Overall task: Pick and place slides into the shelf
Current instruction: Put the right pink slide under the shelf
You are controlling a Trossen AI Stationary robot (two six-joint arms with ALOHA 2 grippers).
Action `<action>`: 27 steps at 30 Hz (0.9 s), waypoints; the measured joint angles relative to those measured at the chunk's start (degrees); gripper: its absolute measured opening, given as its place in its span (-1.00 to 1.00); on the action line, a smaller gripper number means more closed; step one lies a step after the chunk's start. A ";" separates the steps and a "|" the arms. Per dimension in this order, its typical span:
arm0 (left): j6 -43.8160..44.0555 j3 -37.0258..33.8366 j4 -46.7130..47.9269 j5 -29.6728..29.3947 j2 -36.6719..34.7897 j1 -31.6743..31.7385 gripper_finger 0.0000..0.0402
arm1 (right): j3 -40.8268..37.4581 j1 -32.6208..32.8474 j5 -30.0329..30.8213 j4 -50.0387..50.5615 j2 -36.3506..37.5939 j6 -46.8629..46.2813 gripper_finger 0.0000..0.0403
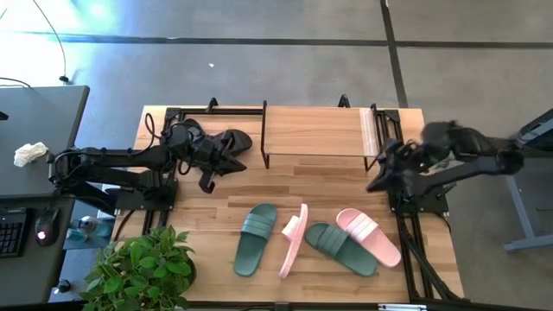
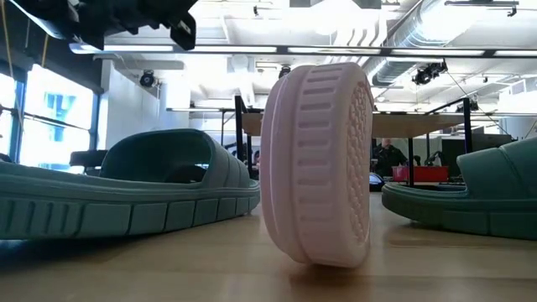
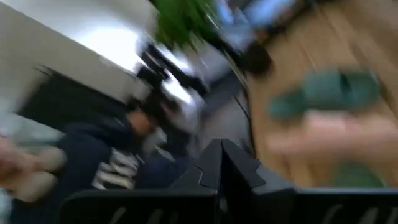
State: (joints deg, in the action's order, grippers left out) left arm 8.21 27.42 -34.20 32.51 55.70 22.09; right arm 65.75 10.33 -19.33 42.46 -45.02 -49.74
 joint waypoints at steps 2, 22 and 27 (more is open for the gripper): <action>1.18 0.00 0.00 0.00 0.00 0.00 -1.00 | 2.60 4.69 2.89 7.84 -3.46 -1.37 -1.00; 2.16 0.00 0.04 -0.61 -0.02 0.02 -1.00 | -9.38 53.01 27.27 32.74 -25.56 -44.50 -1.00; 2.16 0.00 0.13 -0.61 -0.02 0.00 -1.00 | -12.43 54.48 26.45 25.28 -30.23 -48.97 -1.00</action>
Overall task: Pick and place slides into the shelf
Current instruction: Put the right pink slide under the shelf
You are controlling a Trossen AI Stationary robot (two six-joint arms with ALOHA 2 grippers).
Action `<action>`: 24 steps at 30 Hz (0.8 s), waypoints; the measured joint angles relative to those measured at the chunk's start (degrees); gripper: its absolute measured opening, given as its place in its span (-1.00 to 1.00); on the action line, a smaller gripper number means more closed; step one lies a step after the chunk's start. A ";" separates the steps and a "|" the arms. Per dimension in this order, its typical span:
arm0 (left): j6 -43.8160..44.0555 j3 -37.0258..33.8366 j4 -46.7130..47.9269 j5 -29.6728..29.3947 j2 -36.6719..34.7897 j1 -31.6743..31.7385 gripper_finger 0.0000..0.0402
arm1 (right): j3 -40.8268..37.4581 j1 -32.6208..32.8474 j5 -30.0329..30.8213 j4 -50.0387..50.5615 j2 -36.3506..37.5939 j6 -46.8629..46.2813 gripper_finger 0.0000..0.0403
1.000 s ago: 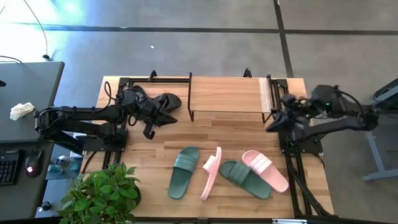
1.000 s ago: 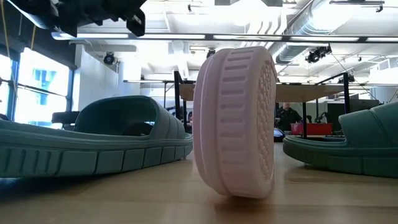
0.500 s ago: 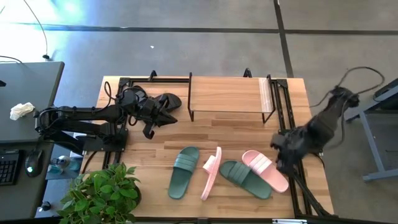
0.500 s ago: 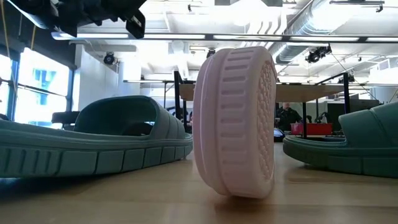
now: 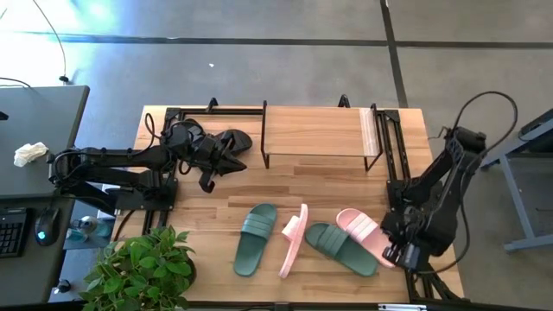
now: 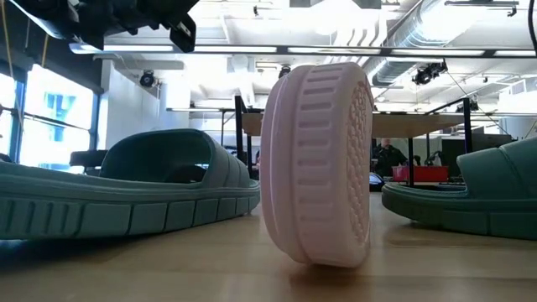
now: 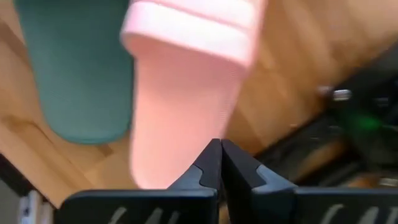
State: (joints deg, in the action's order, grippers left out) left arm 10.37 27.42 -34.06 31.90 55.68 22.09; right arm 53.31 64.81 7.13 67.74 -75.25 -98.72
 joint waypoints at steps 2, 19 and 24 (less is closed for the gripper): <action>-0.02 0.00 0.02 0.00 0.00 0.02 -1.00 | -0.42 0.39 0.17 -2.82 -2.05 0.00 -1.00; -0.02 -0.02 5.35 0.00 0.00 0.02 -1.00 | 4.10 1.25 1.20 2.81 -12.10 -1.07 -1.00; -0.02 -0.02 5.53 0.00 0.00 0.02 -1.00 | 4.29 1.23 2.22 5.24 -12.10 1.68 -1.00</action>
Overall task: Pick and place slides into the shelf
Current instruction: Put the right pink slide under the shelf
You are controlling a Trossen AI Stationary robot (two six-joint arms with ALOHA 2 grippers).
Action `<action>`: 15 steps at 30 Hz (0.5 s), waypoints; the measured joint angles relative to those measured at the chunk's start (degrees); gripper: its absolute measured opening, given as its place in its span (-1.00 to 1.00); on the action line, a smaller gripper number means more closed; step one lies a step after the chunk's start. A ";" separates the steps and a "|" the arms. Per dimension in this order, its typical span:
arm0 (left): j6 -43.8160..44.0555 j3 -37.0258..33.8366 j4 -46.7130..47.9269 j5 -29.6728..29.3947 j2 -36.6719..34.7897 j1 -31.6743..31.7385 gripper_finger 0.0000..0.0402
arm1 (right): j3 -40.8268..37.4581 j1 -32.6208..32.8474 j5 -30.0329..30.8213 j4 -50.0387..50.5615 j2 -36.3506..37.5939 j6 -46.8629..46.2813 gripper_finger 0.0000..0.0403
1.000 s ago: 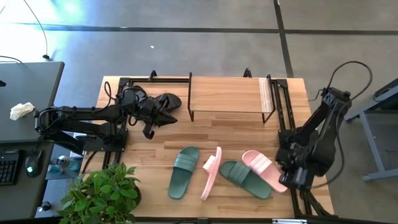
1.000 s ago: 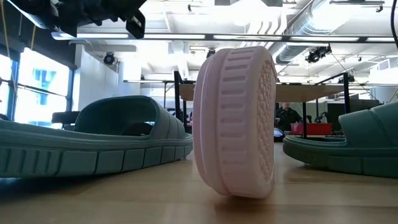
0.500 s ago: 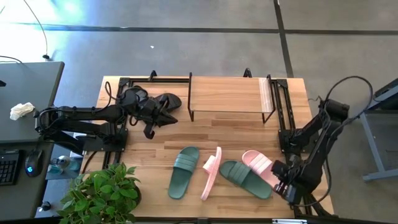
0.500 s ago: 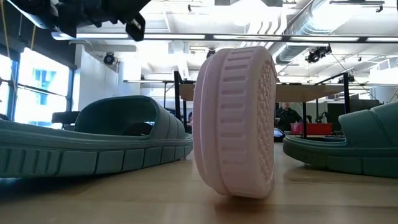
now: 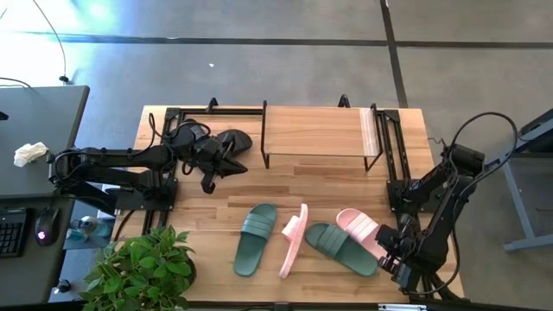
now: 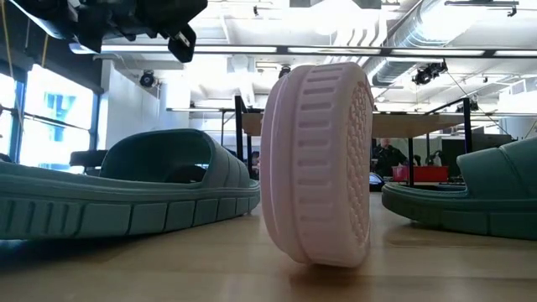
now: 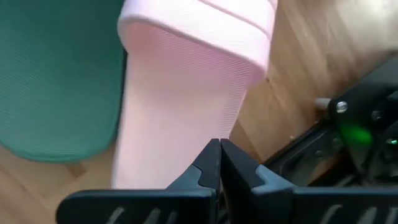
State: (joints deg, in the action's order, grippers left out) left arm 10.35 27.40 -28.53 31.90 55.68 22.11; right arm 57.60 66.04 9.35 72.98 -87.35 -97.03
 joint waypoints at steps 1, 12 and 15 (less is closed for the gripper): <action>0.00 0.00 -0.01 0.01 0.00 0.00 -1.00 | 0.00 -0.02 0.80 0.60 0.00 0.06 -1.00; 0.00 0.00 0.00 0.02 0.00 0.00 -1.00 | 0.04 -0.02 9.54 0.53 -0.02 11.26 -0.40; 0.00 0.00 0.00 0.02 0.00 0.00 -1.00 | 0.04 -0.03 14.70 0.52 -0.02 18.37 -0.23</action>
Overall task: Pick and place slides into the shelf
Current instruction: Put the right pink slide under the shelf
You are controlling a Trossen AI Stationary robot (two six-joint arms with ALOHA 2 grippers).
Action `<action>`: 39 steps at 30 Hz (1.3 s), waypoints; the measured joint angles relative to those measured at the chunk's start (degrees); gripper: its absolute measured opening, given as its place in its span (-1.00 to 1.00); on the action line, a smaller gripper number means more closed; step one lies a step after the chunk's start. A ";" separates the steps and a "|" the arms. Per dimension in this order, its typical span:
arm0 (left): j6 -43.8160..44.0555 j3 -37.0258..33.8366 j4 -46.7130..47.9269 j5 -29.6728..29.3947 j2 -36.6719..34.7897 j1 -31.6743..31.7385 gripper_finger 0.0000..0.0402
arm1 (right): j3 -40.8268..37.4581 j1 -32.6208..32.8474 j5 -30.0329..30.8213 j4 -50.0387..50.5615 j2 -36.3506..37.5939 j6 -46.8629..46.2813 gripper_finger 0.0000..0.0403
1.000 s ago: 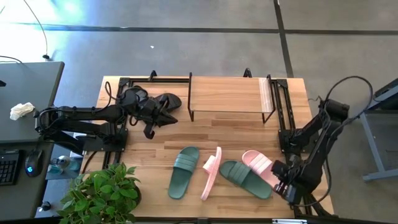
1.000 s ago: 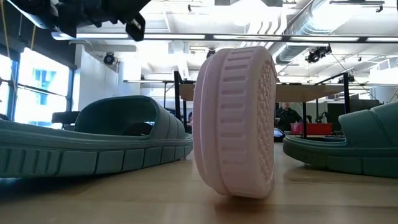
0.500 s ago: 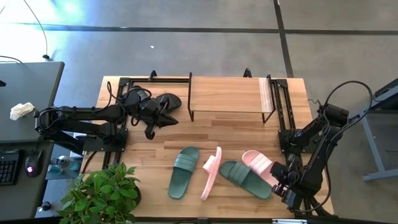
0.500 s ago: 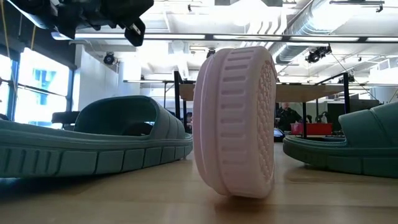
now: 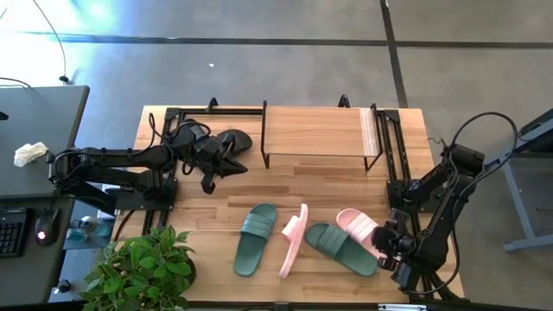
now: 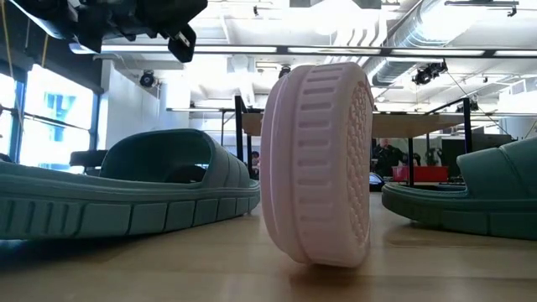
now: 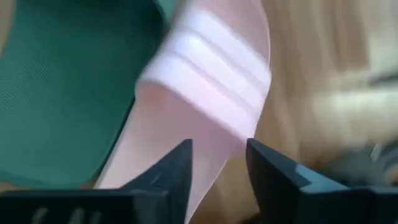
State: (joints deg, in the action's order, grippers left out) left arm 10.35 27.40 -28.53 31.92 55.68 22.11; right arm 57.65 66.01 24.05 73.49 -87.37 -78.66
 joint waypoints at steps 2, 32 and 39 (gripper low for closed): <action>0.00 0.00 0.00 0.00 0.00 -0.01 -1.00 | 0.00 -0.51 2.62 0.00 0.00 4.54 -0.17; 0.00 0.00 0.48 0.00 0.02 0.00 -1.00 | -2.58 -9.42 1.09 -8.20 -12.54 25.42 -0.13; 0.42 -0.01 0.48 0.00 0.02 0.00 -1.00 | -2.62 -9.74 3.70 -7.42 -13.53 20.52 -0.46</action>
State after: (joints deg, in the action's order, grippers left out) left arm 10.76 27.39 -28.05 31.92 55.70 22.11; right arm 55.02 56.28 27.75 66.08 -100.90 -58.15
